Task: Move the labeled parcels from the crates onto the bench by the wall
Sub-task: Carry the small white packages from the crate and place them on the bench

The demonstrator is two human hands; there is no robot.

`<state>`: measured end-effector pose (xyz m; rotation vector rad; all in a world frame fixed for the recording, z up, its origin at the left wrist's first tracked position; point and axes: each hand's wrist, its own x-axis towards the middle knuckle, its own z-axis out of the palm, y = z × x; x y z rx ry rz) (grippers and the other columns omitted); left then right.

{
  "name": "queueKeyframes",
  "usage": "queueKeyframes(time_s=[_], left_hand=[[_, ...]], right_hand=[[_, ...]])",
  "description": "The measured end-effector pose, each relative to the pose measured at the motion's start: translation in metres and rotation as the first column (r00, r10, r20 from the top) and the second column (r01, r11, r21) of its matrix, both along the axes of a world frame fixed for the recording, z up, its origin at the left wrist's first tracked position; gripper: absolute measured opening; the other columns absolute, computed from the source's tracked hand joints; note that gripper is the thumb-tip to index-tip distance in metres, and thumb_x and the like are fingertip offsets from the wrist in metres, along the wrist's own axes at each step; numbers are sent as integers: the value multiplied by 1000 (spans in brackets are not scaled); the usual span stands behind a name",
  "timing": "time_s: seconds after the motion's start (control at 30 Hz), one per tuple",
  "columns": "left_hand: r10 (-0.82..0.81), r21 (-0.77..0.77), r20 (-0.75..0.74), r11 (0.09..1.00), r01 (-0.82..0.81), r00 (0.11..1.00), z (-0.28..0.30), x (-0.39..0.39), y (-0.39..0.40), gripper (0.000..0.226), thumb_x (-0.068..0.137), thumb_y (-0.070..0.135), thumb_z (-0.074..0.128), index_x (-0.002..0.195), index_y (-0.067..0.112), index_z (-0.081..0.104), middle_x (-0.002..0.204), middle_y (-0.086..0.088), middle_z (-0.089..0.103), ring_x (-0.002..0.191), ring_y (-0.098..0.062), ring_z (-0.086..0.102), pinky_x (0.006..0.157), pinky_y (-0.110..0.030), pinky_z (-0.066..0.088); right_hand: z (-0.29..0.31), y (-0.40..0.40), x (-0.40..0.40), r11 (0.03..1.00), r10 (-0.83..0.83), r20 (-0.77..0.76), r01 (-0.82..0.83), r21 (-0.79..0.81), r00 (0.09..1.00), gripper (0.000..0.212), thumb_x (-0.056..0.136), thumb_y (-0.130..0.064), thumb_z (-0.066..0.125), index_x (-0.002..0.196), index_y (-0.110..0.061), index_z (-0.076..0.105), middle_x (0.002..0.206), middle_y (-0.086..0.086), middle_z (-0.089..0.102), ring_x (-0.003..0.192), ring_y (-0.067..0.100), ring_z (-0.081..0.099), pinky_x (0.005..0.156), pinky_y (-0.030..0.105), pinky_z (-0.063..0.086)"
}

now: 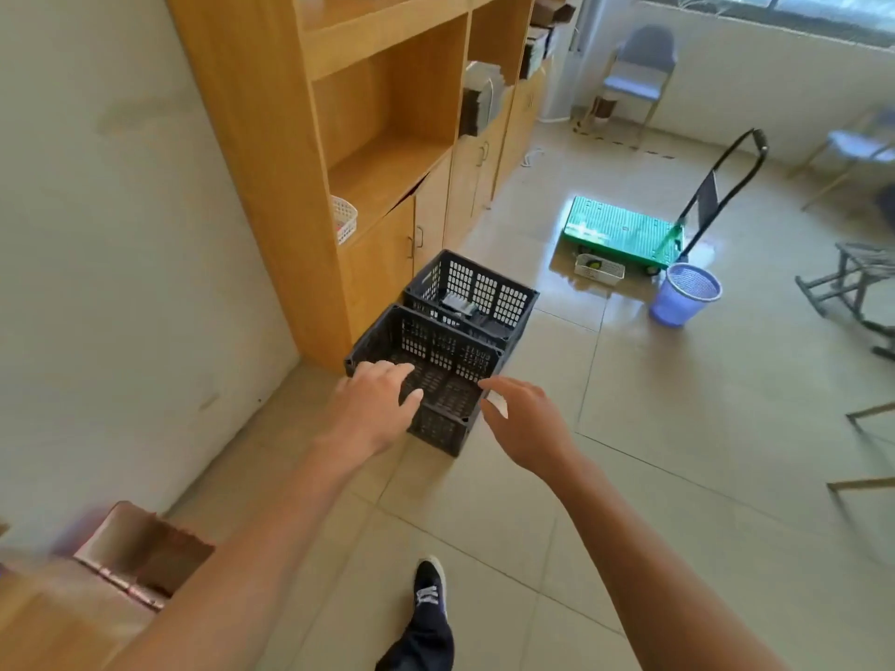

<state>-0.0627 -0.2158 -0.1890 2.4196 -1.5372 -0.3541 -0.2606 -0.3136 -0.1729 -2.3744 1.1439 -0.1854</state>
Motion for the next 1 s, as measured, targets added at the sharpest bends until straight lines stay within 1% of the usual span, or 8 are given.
queueKeyframes(time_s=[0.07,0.17,0.37,0.5,0.57,0.73,0.87,1.0], left_hand=[[-16,13,-29,1000,16,999,-13,1,-47,50,102,49,46,145,25,50,143,2,55,131,-21,47,106,-47,42],[-44,46,-46,998,46,998,-23,1,-111,51,102,49,45,146,24,49,143,0,55,131,-23,46,105,-47,41],[-118,68,-45,990,121,992,-12,-3,-212,52,102,48,45,147,23,47,144,-2,54,132,-25,46,107,-48,40],[-143,77,-29,986,145,989,-10,-2,-285,52,102,48,46,147,23,48,145,-2,54,134,-25,45,109,-49,40],[-160,79,-22,984,161,987,-11,-6,-323,52,102,48,46,147,23,48,146,-2,53,136,-24,43,110,-49,39],[-166,108,-1,980,165,986,-20,-23,-439,53,102,49,46,148,23,47,148,-2,51,136,-23,43,111,-49,39],[-105,170,-14,980,106,994,-26,-34,-515,52,102,49,45,148,24,46,149,-1,50,136,-24,44,110,-49,39],[-45,220,-39,974,52,998,-32,-43,-577,50,103,48,43,148,26,46,148,-1,50,134,-24,44,110,-49,38]], right_hand=[[-8,-42,1,999,-34,-16,35,12,999,36,103,-26,53,137,-21,60,139,-3,61,127,17,55,104,28,42],[-15,-96,-1,997,-74,-54,76,28,996,37,102,-28,54,138,-21,60,141,-2,60,131,18,53,108,33,41],[-6,-188,-4,990,-127,-44,130,54,991,38,102,-28,54,139,-20,58,141,-1,60,129,19,54,109,35,43],[-4,-253,-9,986,-151,-29,153,64,988,36,102,-26,55,137,-20,61,139,-2,62,123,19,58,104,32,44],[-6,-290,-15,988,-147,-33,148,53,989,34,102,-24,55,135,-19,62,137,-2,63,124,18,58,103,31,44],[-22,-411,-34,989,-150,-46,150,3,988,35,102,-22,53,135,-17,62,138,0,62,125,21,57,102,32,44],[-29,-497,-42,997,-62,-73,65,41,995,37,102,-21,54,138,-16,59,140,0,61,126,21,56,101,30,44],[-36,-579,-39,997,45,-101,-39,67,994,43,102,-22,53,145,-18,51,144,1,57,129,21,55,102,33,46]])
